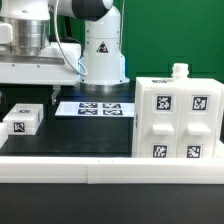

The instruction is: Assemble cabinet

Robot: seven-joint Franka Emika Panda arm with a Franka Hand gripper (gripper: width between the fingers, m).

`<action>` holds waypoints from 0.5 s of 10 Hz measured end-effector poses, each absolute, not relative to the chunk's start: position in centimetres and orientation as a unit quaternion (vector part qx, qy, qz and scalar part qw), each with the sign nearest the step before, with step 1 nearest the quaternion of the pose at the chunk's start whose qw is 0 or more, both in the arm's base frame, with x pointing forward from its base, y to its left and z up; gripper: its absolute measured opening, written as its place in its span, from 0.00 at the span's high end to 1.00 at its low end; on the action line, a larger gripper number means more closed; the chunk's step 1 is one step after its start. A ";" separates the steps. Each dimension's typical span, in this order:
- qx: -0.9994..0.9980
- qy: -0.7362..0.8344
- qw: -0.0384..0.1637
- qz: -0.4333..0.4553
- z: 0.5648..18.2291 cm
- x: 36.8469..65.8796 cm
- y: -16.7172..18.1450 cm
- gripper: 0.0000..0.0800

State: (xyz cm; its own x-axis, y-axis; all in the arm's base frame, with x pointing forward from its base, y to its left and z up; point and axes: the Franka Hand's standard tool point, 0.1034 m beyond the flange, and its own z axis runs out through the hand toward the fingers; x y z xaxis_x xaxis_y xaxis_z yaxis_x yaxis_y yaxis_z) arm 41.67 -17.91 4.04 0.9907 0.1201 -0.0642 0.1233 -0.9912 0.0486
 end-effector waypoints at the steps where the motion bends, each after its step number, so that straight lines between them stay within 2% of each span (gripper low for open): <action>1: 0.997 0.061 0.027 -0.032 3.8 41.5 -18.1 0.00; 5: 0.997 0.063 0.033 -0.038 2.3 40.7 -18.6 0.00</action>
Offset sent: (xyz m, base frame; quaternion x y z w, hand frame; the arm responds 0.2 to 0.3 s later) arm -0.0019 -0.0015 -0.0149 0.0035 0.0196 0.0016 0.9998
